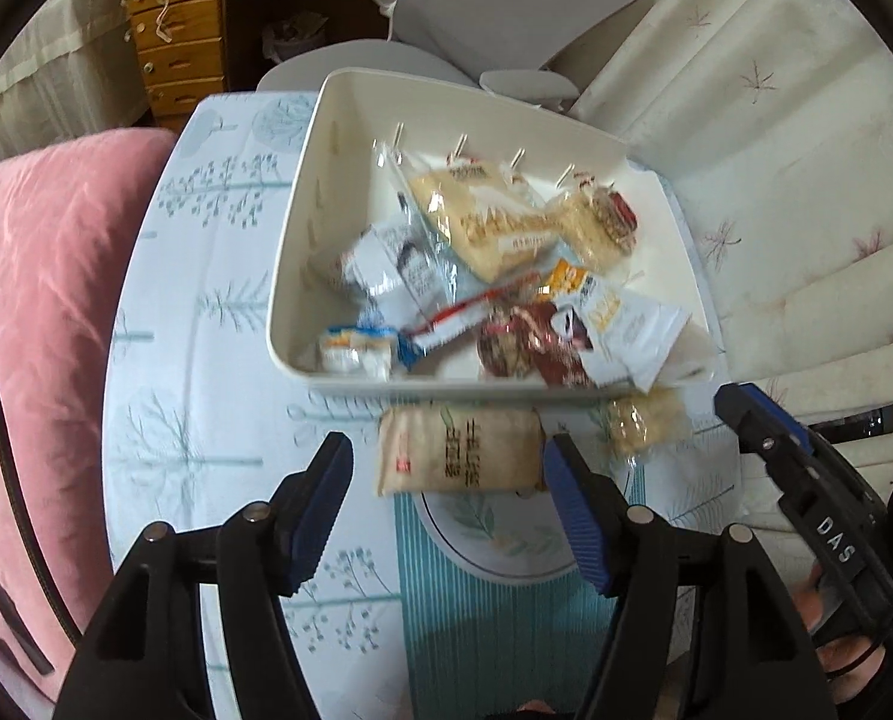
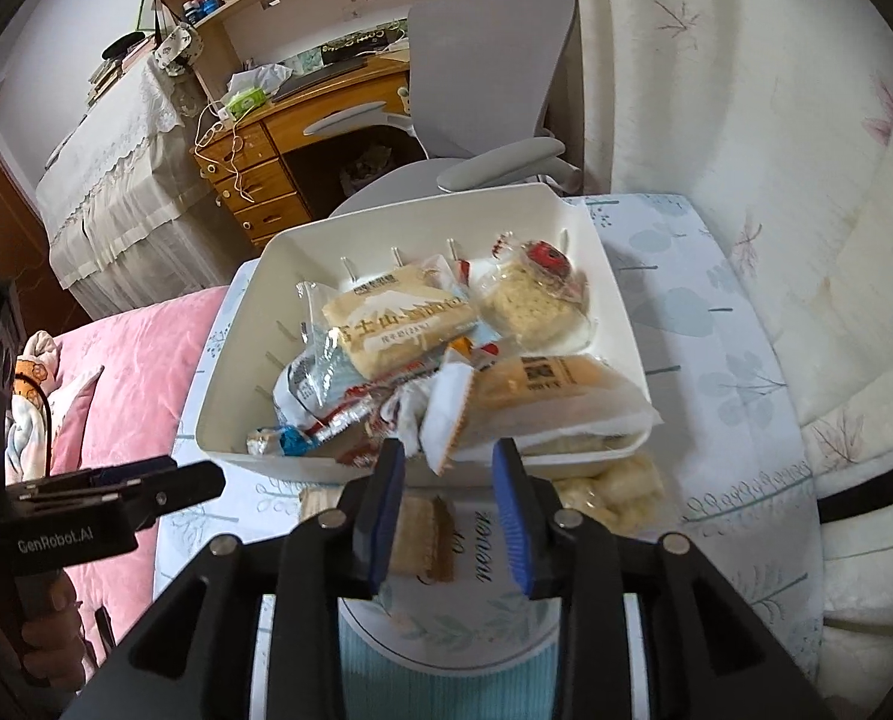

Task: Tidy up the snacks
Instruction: 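Move left tool to the beige cracker packet while right tool reaches the clear puffed-snack bag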

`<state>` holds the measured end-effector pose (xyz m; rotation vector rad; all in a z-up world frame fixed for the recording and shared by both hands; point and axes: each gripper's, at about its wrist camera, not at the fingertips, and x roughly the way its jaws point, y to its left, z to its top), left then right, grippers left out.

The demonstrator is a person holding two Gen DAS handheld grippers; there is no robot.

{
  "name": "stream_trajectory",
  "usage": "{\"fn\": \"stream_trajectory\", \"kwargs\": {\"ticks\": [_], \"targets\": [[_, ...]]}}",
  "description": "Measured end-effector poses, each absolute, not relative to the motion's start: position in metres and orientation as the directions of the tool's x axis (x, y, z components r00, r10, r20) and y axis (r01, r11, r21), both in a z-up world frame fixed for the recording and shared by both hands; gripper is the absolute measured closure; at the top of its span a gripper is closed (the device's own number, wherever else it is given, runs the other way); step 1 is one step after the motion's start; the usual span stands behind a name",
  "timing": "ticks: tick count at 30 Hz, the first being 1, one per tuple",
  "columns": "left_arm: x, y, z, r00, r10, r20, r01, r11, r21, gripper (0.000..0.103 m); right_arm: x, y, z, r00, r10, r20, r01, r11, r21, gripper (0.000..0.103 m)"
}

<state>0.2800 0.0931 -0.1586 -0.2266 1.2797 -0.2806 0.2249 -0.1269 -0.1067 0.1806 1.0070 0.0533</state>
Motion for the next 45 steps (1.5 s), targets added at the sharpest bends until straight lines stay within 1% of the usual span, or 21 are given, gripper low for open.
{"fn": "stream_trajectory", "kwargs": {"ticks": [6,10,12,14,16,18,26,31,37,40,42,45], "targets": [[0.26,0.081,-0.167,0.257,-0.314,-0.914,-0.006,0.945,-0.326,0.037,0.212,-0.15,-0.111,0.518,0.153,-0.841,0.017,0.982,0.189,0.067],[0.25,0.073,-0.174,0.261,-0.284,-0.923,-0.092,0.944,-0.317,0.031,0.202,-0.164,-0.121,0.496,0.175,-0.85,-0.018,0.981,0.192,0.063],[0.246,0.069,-0.179,0.262,-0.284,-0.922,-0.139,0.935,-0.327,0.027,0.197,-0.17,-0.126,0.488,0.187,-0.853,-0.033,0.98,0.196,0.057],[0.24,0.066,-0.186,0.268,-0.278,-0.922,-0.196,0.922,-0.335,0.024,0.194,-0.175,-0.133,0.478,0.196,-0.856,-0.051,0.979,0.196,0.054],[0.235,0.063,-0.193,0.275,-0.265,-0.924,-0.253,0.908,-0.335,0.022,0.191,-0.18,-0.14,0.471,0.207,-0.858,-0.068,0.978,0.198,0.05],[0.231,0.059,-0.202,0.279,-0.251,-0.927,-0.308,0.891,-0.334,0.02,0.189,-0.185,-0.146,0.472,0.209,-0.856,-0.077,0.978,0.196,0.041],[0.222,0.052,-0.245,0.245,-0.214,-0.946,-0.493,0.812,-0.312,0.019,0.192,-0.201,-0.181,0.461,0.185,-0.868,-0.083,0.983,0.166,0.033],[0.224,0.046,-0.255,0.29,-0.146,-0.946,-0.548,0.785,-0.289,0.019,0.203,-0.208,-0.203,0.45,0.167,-0.877,-0.086,0.986,0.143,0.031],[0.24,0.031,-0.269,0.276,-0.117,-0.954,-0.572,0.778,-0.261,0.019,0.214,-0.204,-0.22,0.478,0.131,-0.869,-0.164,0.985,0.058,0.029],[0.248,0.023,-0.274,0.265,-0.099,-0.959,-0.572,0.785,-0.239,0.019,0.219,-0.203,-0.225,0.483,0.129,-0.866,-0.191,0.981,0.04,0.028],[0.255,0.019,-0.276,0.256,-0.089,-0.963,-0.571,0.79,-0.225,0.019,0.223,-0.203,-0.228,0.485,0.123,-0.866,-0.203,0.979,0.025,0.023],[0.267,0.015,-0.28,0.246,-0.065,-0.967,-0.575,0.794,-0.2,0.019,0.226,-0.2,-0.231,0.499,0.12,-0.858,-0.227,0.974,0.004,0.02]]}}
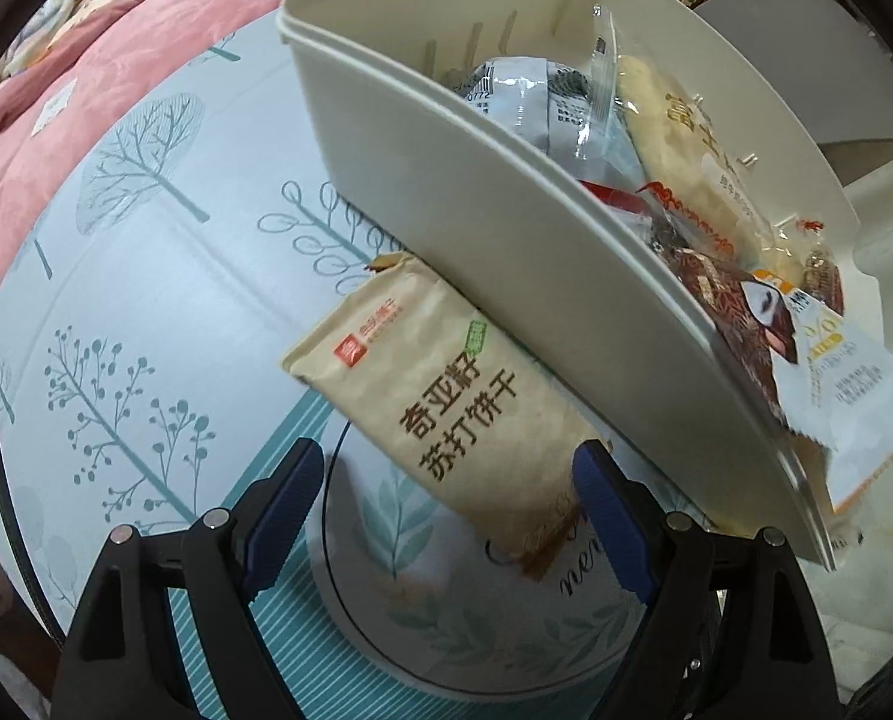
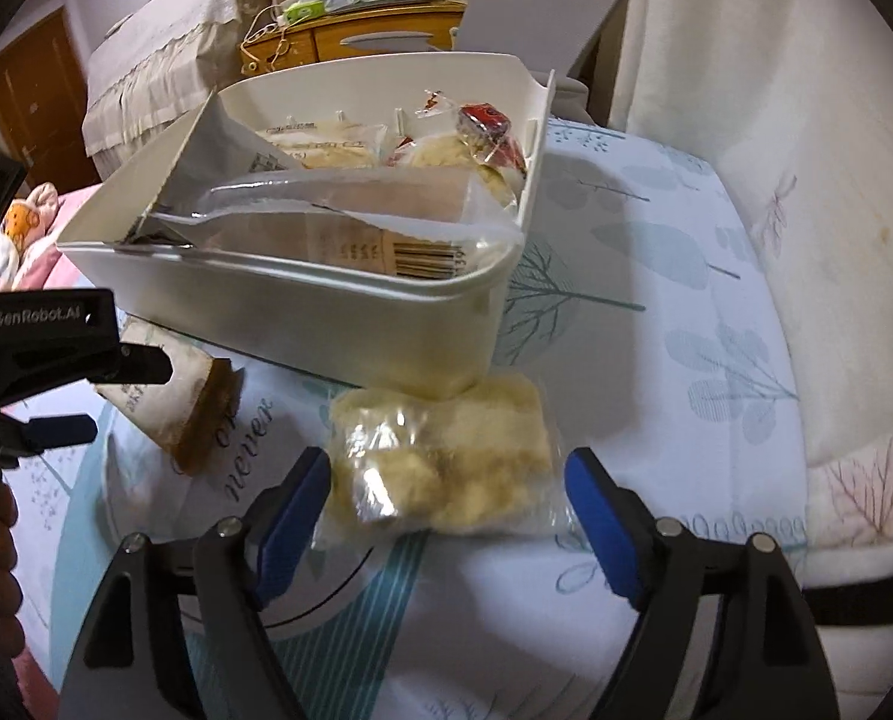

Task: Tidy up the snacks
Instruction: 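Close right gripper on the clear bag while left gripper closes on the cracker packet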

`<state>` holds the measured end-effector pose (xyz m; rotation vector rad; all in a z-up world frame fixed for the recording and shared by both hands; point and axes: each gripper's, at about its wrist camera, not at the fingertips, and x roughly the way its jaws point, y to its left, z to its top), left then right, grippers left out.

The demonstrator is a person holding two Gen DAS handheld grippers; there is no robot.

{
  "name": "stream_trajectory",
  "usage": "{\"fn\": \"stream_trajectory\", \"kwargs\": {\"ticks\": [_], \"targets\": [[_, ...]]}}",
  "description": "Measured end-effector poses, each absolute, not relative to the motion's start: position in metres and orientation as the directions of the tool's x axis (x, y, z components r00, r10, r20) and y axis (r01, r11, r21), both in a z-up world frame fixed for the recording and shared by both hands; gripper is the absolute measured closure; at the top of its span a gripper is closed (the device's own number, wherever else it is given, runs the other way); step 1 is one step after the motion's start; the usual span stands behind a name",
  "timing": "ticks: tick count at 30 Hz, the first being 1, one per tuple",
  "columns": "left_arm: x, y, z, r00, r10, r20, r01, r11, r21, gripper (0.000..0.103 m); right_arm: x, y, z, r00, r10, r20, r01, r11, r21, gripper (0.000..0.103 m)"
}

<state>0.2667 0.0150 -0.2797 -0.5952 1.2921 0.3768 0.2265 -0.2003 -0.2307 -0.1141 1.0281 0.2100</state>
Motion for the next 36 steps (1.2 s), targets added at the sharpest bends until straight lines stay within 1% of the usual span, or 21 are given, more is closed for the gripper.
{"fn": "stream_trajectory", "kwargs": {"ticks": [5,9,13,15,20,24,26,32,36], "targets": [[0.285,0.01,-0.286,0.225,-0.041,-0.974,-0.603,0.779,-0.172,0.019,0.23,-0.192,-0.236,0.506,0.113,-0.855,-0.275,0.961,-0.035,0.014],[0.295,0.014,-0.287,0.217,-0.018,-0.976,-0.613,0.775,-0.15,0.019,0.231,-0.189,-0.24,0.507,0.104,-0.855,-0.299,0.952,-0.061,0.014],[0.306,0.015,-0.293,0.215,-0.01,-0.977,-0.616,0.775,-0.143,0.018,0.234,-0.191,-0.242,0.504,0.11,-0.857,-0.295,0.954,-0.051,0.014],[0.31,0.014,-0.295,0.216,-0.004,-0.976,-0.617,0.774,-0.14,0.017,0.234,-0.192,-0.243,0.505,0.113,-0.855,-0.295,0.954,-0.048,0.014],[0.302,0.013,-0.303,0.218,0.026,-0.976,-0.623,0.773,-0.119,0.009,0.234,-0.192,-0.246,0.519,0.112,-0.847,-0.292,0.955,-0.052,0.013],[0.302,0.01,-0.304,0.22,0.047,-0.974,-0.611,0.785,-0.1,0.007,0.23,-0.192,-0.247,0.521,0.119,-0.845,-0.291,0.956,-0.045,0.012],[0.303,0.008,-0.304,0.196,0.083,-0.977,-0.595,0.802,-0.051,0.0,0.231,-0.193,-0.248,0.516,0.125,-0.847,-0.292,0.956,-0.036,0.012],[0.305,0.008,-0.305,0.175,0.095,-0.98,-0.601,0.799,-0.029,0.0,0.236,-0.195,-0.253,0.502,0.126,-0.856,-0.295,0.955,-0.032,0.014],[0.296,0.013,-0.306,0.155,0.099,-0.983,-0.62,0.784,-0.019,0.0,0.239,-0.198,-0.255,0.487,0.146,-0.861,-0.298,0.954,-0.007,0.019]]}}
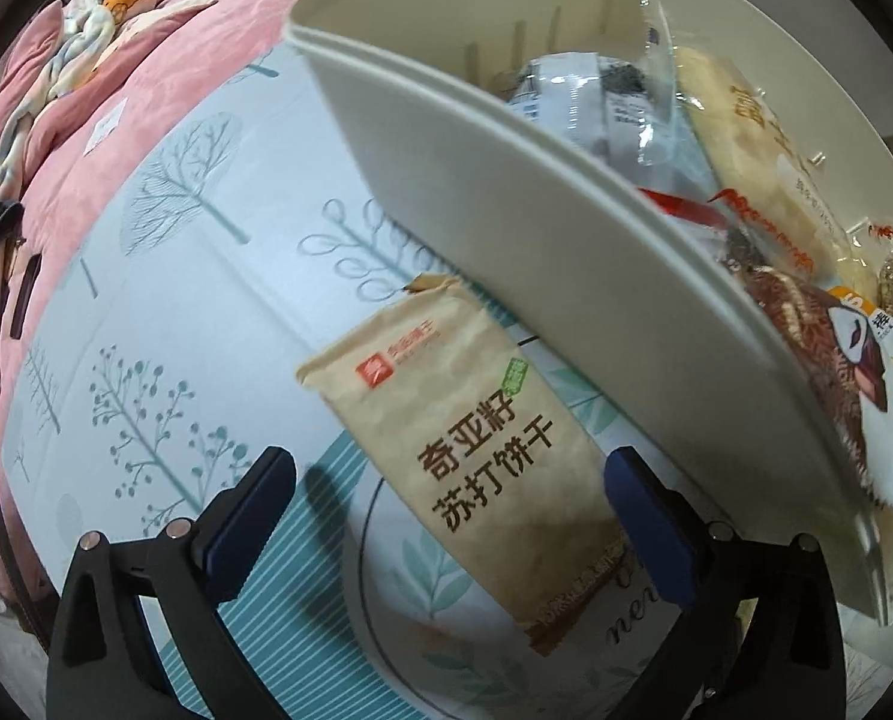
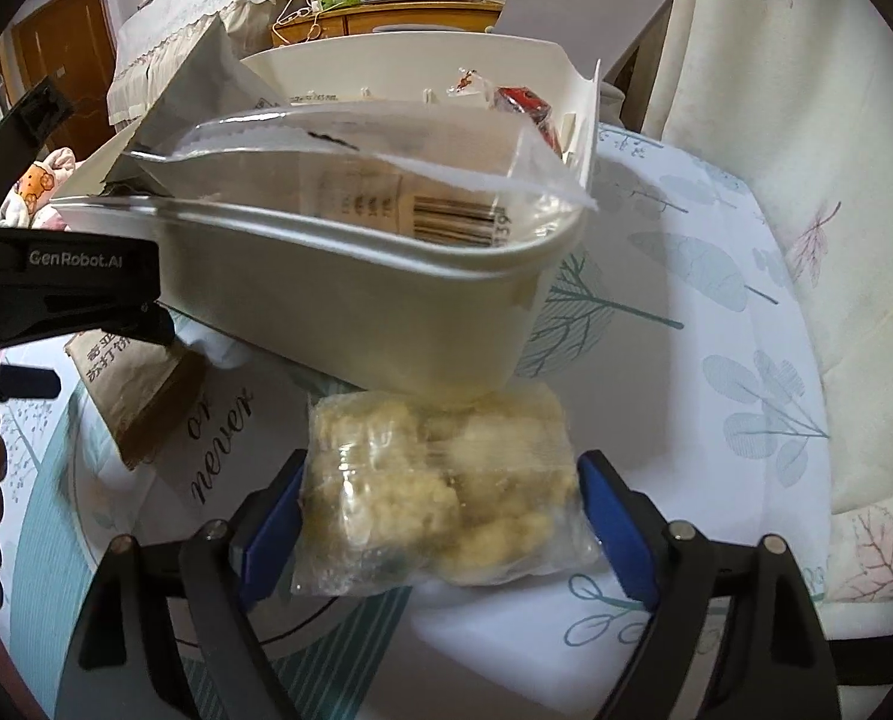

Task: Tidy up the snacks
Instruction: 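Close right gripper on the clear bag while left gripper closes on the cracker packet, then lift and carry the cracker packet and clear bag over the white bin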

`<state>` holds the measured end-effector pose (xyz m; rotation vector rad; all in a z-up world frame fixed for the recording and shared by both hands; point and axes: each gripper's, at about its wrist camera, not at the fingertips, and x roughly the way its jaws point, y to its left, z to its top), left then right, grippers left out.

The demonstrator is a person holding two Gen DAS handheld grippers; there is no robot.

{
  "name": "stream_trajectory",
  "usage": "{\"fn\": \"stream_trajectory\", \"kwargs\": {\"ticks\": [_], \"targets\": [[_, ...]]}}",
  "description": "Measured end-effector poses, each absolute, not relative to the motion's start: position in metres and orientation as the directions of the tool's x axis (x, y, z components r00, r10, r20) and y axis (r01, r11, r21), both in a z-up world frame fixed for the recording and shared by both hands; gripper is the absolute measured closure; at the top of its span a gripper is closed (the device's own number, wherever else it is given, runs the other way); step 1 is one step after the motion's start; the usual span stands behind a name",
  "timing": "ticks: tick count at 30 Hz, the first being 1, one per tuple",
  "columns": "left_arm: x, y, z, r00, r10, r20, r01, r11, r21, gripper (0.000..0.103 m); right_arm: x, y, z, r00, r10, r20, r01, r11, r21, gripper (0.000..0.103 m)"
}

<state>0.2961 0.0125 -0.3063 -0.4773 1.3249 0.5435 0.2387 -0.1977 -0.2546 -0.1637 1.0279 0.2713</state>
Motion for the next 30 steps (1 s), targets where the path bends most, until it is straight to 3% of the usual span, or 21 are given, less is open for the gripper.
{"fn": "stream_trajectory", "kwargs": {"ticks": [5,10,20,30], "targets": [[0.29,0.016,-0.302,0.147,0.115,-0.982,-0.604,0.797,0.003,0.016,0.239,-0.203,-0.253,0.468,0.179,-0.866,-0.309,0.951,0.029,0.023],[0.294,0.02,-0.3,0.144,0.076,-0.987,-0.593,0.805,-0.024,0.019,0.231,-0.208,-0.247,0.442,0.203,-0.874,-0.324,0.944,0.055,0.027],[0.285,0.02,-0.303,0.113,0.064,-0.991,-0.587,0.809,-0.015,0.047,0.205,-0.225,-0.232,0.442,0.215,-0.871,-0.296,0.951,0.085,0.028],[0.243,0.019,-0.292,0.039,-0.014,-0.999,-0.572,0.819,-0.033,0.049,0.182,-0.221,-0.216,0.424,0.264,-0.866,-0.304,0.943,0.138,0.028]]}}
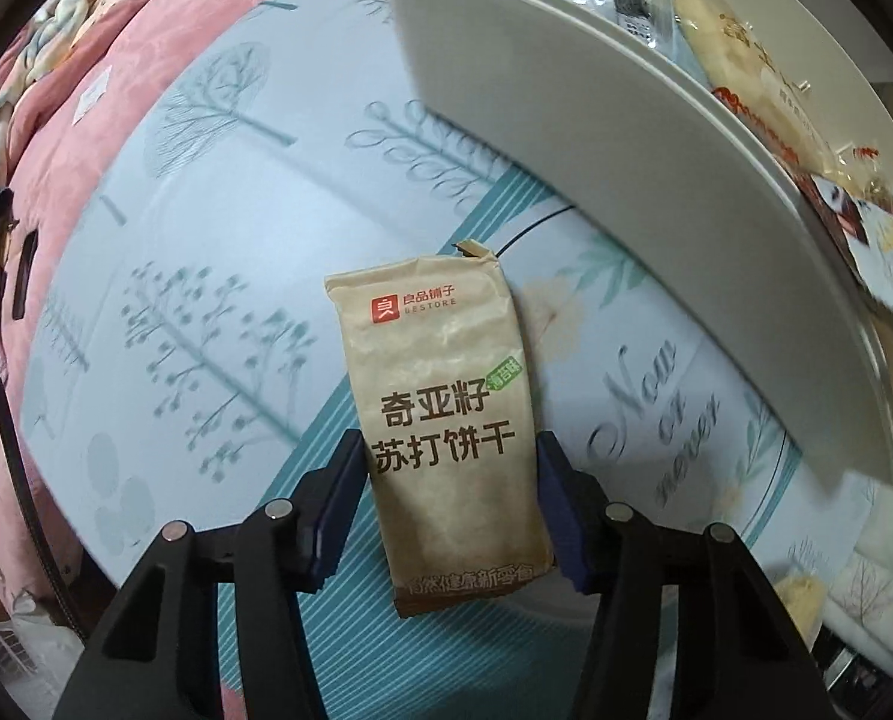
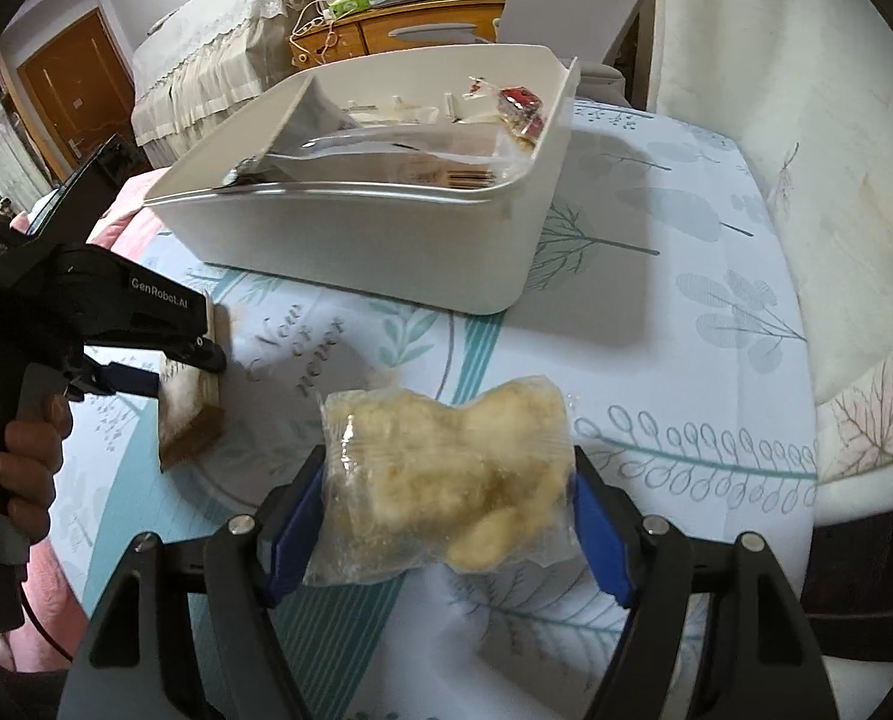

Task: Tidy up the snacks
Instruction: 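Lift and carry the cracker packet and clear bag over the white bin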

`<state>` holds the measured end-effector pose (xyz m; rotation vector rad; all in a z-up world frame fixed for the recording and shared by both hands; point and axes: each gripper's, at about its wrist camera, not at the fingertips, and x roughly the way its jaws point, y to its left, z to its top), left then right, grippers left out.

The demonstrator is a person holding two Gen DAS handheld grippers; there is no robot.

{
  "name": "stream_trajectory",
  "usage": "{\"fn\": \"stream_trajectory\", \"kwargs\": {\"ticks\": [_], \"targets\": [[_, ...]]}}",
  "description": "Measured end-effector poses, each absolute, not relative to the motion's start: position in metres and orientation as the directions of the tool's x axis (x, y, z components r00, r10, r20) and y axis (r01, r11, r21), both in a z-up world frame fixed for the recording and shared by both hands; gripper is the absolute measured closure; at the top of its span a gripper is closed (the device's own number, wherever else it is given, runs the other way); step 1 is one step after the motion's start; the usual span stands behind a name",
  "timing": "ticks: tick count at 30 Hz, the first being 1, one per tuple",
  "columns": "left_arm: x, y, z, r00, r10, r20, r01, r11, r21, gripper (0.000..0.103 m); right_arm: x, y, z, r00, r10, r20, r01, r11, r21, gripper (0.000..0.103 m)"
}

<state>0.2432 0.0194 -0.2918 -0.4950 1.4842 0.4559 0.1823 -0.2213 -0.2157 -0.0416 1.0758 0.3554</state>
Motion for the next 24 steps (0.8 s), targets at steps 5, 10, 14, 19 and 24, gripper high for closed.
{"fn": "stream_trajectory", "kwargs": {"ticks": [5,10,14,19,24], "targets": [[0.216,0.033,-0.266,0.043,-0.018,-0.999,-0.568,0.822,-0.039,0.049,0.179,-0.212,-0.201,0.418,0.316,-0.851,-0.331,0.926,0.181,0.028],[0.198,0.05,-0.228,0.088,-0.018,-0.996,-0.583,0.81,-0.067,0.049,0.181,-0.197,-0.178,0.429,0.371,-0.823,-0.391,0.898,0.201,0.028],[0.203,0.057,-0.197,0.138,-0.003,-0.99,-0.59,0.803,-0.085,0.049,0.189,-0.182,-0.156,0.45,0.421,-0.788,-0.442,0.871,0.214,0.028],[0.222,0.072,-0.161,0.203,0.01,-0.979,-0.583,0.804,-0.113,0.049,0.203,-0.166,-0.13,0.486,0.463,-0.741,-0.483,0.849,0.213,0.028],[0.246,0.078,-0.142,0.237,-0.009,-0.971,-0.571,0.807,-0.147,0.049,0.226,-0.158,-0.109,0.543,0.467,-0.698,-0.497,0.849,0.181,0.028]]}}
